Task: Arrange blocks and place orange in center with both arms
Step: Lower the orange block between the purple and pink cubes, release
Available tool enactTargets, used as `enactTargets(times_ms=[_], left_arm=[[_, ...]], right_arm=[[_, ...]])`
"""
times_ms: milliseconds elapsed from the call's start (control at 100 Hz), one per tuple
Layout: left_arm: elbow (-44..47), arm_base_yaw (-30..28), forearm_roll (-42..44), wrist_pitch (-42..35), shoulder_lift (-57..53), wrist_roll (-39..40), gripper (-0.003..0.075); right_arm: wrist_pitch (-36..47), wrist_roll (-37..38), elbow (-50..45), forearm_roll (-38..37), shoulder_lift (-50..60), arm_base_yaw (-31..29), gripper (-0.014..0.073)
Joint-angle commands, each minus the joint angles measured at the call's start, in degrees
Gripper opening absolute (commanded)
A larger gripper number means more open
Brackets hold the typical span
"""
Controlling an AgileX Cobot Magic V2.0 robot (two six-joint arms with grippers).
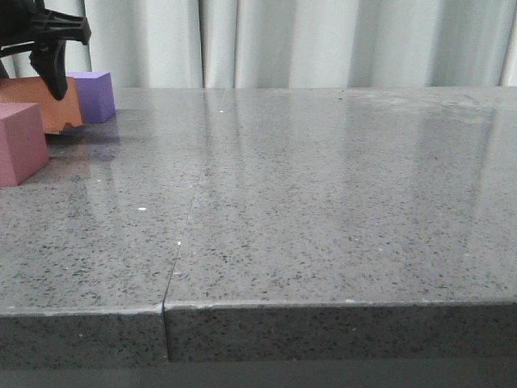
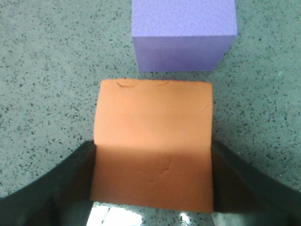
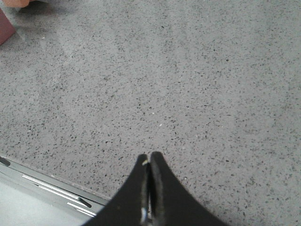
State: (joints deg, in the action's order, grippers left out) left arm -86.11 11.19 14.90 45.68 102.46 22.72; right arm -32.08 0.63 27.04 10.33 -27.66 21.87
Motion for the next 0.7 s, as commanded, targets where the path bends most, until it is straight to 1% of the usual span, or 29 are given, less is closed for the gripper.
enactTargets(times_ms=[0,270,300,340,370,380,390,420,490,550,690], left_arm=[[-0.76,0.02,-0.18,-4.06,-3.2,0.81,0.0326],[-0.61,0.02,-1.43,-5.02,-3.0,0.81,0.033],[-0.61,0.02,-1.57,-5.02,-3.0,0.81,0.0342],[-0.61,0.02,-2.0,-5.02,-3.0,0.81,0.0377],[-0.61,0.02,-2.55,-5.02,-3.0,0.81,0.0409],[-0.61,0.02,-2.82,-5.02,-3.0,0.81,0.0435],[-0.61,0.02,-2.79,-5.02,-3.0,0.81,0.0435],[-0.61,0.02,-3.03,-4.9,-3.0,0.81,0.0479],[-0.61,0.02,-3.02,-4.79,-3.0,0.81,0.0554],[-0.61,0.02,-3.02,-4.69,-3.0,0.81,0.058],[-0.85,0.02,-3.02,-4.67,-3.0,0.81,0.058]], right_arm=[[4.11,-0.63,1.44,-0.08,-0.01,-0.13,-0.0069],[4.11,-0.63,1.44,-0.08,-0.01,-0.13,-0.0069],[4.11,-0.63,1.44,-0.08,-0.01,-0.13,-0.0069],[4.11,-0.63,1.44,-0.08,-0.01,-0.13,-0.0069],[4.11,-0.63,1.44,-0.08,-0.01,-0.13,-0.0069],[4.11,-0.63,1.44,-0.08,-0.01,-0.13,-0.0069],[4.11,-0.63,1.44,-0.08,-0.01,-0.13,-0.0069],[4.11,-0.63,1.44,-0.08,-0.01,-0.13,-0.0069],[4.11,-0.63,1.44,-0.08,-0.01,-0.13,-0.0069],[4.11,-0.63,1.44,-0.08,-0.01,-0.13,-0.0069],[4.11,-0.63,1.44,-0.08,-0.01,-0.13,-0.0069]])
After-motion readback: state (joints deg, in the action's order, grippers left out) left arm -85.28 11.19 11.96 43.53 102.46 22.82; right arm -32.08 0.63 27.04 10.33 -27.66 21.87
